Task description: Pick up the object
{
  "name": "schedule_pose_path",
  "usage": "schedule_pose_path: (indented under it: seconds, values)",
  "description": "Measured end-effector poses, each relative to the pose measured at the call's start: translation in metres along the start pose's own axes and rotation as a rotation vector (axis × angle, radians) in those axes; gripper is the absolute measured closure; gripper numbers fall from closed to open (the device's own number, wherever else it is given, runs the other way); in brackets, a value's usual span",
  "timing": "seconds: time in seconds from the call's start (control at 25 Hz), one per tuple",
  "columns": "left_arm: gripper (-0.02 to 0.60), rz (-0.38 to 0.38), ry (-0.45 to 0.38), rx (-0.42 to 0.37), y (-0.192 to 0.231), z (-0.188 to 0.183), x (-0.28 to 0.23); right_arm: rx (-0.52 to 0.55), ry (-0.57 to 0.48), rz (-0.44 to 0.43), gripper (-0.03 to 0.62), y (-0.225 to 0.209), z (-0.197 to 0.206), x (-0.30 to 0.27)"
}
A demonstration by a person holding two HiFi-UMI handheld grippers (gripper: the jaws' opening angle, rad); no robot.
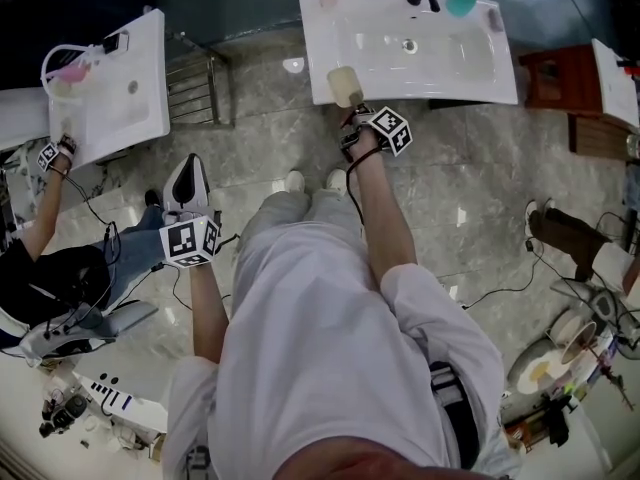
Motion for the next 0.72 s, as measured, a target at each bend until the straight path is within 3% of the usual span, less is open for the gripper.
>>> schedule_pose_path:
  seconds: [0.24,0.72]
  values:
    - [0.581,0.045,-0.032,0.008,-0.006,-0.007,-0.014,0.093,0.018,-0.084,0.542,0.043,0.001,0.014]
    - [0.581,0.136,-0.124,0.003,-0.024,-0.031,-0.034,0.444,-0.003,-0.27,0.542,0.159,0.006,0.061]
Point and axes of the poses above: the fingertips, and each gripper's own axes: x backward along the fingers, y to its left, z out of its underside, the point moved 6 cm from there along x, backward along the fingers, and after that the axes turned 4 degrees about -z, right-handed, at the moved point
